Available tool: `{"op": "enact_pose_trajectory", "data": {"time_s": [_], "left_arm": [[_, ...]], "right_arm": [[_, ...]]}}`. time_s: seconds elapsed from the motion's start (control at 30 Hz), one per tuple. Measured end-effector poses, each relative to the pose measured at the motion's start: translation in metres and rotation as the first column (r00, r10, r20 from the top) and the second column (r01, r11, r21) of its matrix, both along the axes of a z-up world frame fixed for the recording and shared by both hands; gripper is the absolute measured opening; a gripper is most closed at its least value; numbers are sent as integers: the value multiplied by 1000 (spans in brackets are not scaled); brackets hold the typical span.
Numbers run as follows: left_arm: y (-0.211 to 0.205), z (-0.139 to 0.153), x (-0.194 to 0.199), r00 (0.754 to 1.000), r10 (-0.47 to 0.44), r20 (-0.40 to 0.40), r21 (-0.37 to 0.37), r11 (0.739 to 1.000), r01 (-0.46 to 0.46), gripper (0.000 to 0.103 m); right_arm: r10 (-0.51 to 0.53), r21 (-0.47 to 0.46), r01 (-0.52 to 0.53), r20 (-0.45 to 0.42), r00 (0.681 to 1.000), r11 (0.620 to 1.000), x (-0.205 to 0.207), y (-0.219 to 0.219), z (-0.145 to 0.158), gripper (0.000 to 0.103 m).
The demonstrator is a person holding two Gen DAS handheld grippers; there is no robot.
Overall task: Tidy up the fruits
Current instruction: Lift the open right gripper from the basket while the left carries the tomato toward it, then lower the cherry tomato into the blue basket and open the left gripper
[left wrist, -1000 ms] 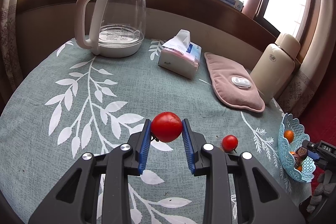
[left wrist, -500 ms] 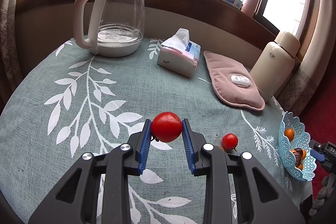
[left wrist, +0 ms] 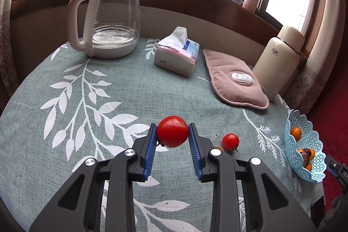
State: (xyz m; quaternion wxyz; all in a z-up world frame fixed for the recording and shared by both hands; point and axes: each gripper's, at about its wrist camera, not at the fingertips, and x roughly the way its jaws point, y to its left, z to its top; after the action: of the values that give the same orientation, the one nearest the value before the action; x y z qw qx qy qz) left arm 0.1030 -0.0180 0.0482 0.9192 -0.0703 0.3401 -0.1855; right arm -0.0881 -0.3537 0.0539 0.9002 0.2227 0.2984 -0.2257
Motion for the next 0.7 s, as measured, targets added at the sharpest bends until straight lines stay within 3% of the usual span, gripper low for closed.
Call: {"op": "enact_pose_trajectory", "data": {"time_s": [0.13,0.43,0.7], "left_arm": [[-4,5,-5,999,-38,-20,-29,999,38,30],[-46,16,-32,989,-144,-17,-7,990,144,30],[-110,24,-53,961,-275,-17,17,961,275,30]], "right_arm": [[16,-36,-15,22,1000,999,-10,12,2,69],[38,6,-38,80,996,999,-23,8,0,69],[34,36,-38,101,994,999,-40,-3,-8,69]]}}
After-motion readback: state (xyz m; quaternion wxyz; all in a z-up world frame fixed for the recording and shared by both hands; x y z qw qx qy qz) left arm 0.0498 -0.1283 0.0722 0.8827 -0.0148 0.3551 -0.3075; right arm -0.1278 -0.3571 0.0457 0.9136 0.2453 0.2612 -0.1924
